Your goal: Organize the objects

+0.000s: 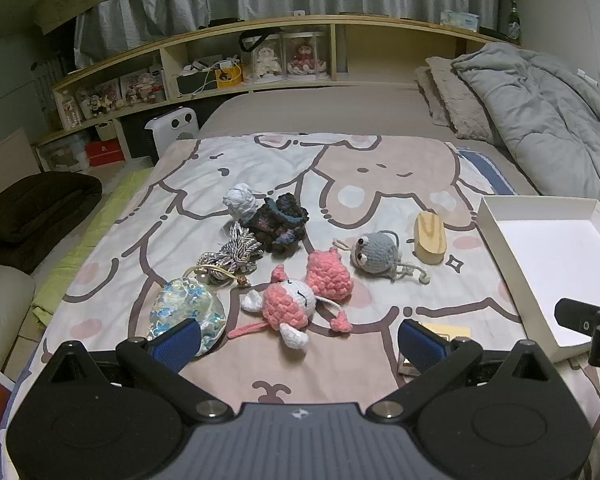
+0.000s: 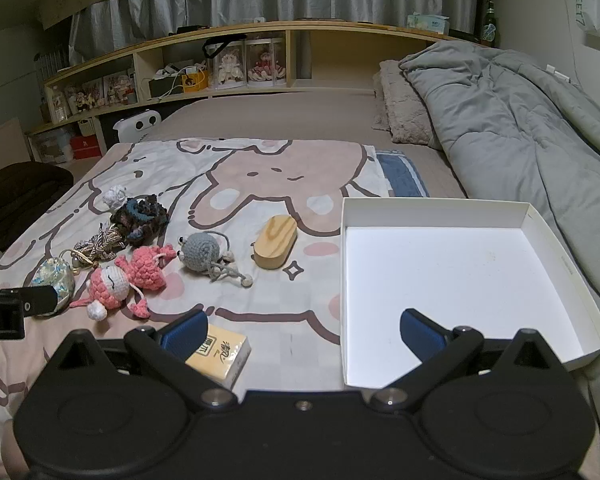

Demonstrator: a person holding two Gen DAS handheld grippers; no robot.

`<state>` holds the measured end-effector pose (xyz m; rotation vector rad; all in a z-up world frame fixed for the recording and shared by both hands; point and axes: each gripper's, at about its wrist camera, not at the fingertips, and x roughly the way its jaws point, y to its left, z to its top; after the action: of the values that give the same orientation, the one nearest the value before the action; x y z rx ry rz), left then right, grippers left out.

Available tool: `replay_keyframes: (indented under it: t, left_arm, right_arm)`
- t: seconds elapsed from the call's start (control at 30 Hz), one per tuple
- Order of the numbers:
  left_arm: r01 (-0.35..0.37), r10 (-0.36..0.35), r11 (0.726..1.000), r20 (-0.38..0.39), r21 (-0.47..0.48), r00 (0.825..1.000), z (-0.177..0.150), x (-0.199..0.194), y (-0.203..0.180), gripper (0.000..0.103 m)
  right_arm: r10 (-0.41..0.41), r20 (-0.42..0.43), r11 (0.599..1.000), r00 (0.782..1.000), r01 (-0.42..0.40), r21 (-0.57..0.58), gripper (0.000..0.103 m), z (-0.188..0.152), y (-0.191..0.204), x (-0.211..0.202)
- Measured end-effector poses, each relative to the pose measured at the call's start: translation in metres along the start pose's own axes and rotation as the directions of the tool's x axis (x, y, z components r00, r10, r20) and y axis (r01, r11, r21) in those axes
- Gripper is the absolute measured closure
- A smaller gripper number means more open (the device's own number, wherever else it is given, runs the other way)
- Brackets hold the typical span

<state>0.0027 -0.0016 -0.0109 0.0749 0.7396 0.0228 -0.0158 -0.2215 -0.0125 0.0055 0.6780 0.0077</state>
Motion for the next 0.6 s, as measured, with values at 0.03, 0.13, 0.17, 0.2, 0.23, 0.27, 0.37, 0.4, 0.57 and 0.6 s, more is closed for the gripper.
replay_keyframes:
  t: [0.03, 0.13, 0.17, 0.2, 0.23, 0.27, 0.37, 0.4, 0.57, 0.6]
  left_arm:
    - [0.0, 0.0, 1.0, -0.001, 0.0, 1.0, -0.0002, 0.0002, -0.0001, 0.0]
    - [0.002, -0.002, 1.0, -0.003, 0.001, 1.0, -0.0007, 0.0001, -0.0003, 0.0]
    - [0.002, -0.002, 1.0, -0.003, 0.002, 1.0, -0.0008, -0.0003, -0.0002, 0.0]
    - [0.002, -0.002, 1.0, -0.003, 0.002, 1.0, -0.001, -0.0003, -0.0003, 0.0]
    - [0.002, -0.002, 1.0, -0.004, 0.003, 1.0, -0.0008, -0.0006, -0.0002, 0.0]
    - [0.002, -0.002, 1.0, -0.004, 0.002, 1.0, -0.0008, -0.0005, -0.0002, 0.0]
    - [0.002, -0.002, 1.0, -0.004, 0.002, 1.0, -0.0008, -0.0004, -0.0003, 0.0]
    - [0.001, -0.001, 1.0, -0.004, 0.002, 1.0, -0.0008, -0.0004, -0.0003, 0.0]
    - [0.001, -0.001, 1.0, -0.005, 0.003, 1.0, -0.0006, -0.0011, 0.0001, 0.0]
    - [0.001, -0.001, 1.0, -0.005, 0.002, 1.0, -0.0007, -0.0012, 0.0001, 0.0]
  right_arm:
    - [-0.001, 0.0, 1.0, 1.0, 0.001, 0.0, 0.0, -0.0002, 0.0, -0.0001]
    - [0.0, 0.0, 1.0, 1.0, 0.0, 0.0, 0.0, 0.0, -0.0002, 0.0002]
    - [0.0, 0.0, 1.0, 1.0, 0.0, -0.001, 0.0, 0.0, -0.0002, 0.0002]
    - [0.001, 0.0, 1.0, 1.0, -0.001, -0.001, 0.0, 0.0, -0.0003, 0.0001]
    - [0.002, 0.0, 1.0, 1.0, -0.002, -0.001, 0.0, 0.0, -0.0003, 0.0001]
    - [0.002, 0.0, 1.0, 1.0, -0.002, -0.001, 0.0, -0.0001, -0.0001, 0.0001]
    - [0.001, -0.002, 1.0, 1.0, -0.001, -0.003, 0.0, 0.0001, -0.0008, 0.0004]
    - [0.001, -0.002, 1.0, 1.0, -0.001, -0.003, 0.0, 0.0001, -0.0007, 0.0004]
    - [0.001, -0.002, 1.0, 1.0, -0.001, -0.003, 0.0, -0.0002, -0.0005, 0.0004]
    - [0.001, -0.002, 1.0, 1.0, -0.001, -0.003, 0.0, -0.0003, -0.0004, 0.0004]
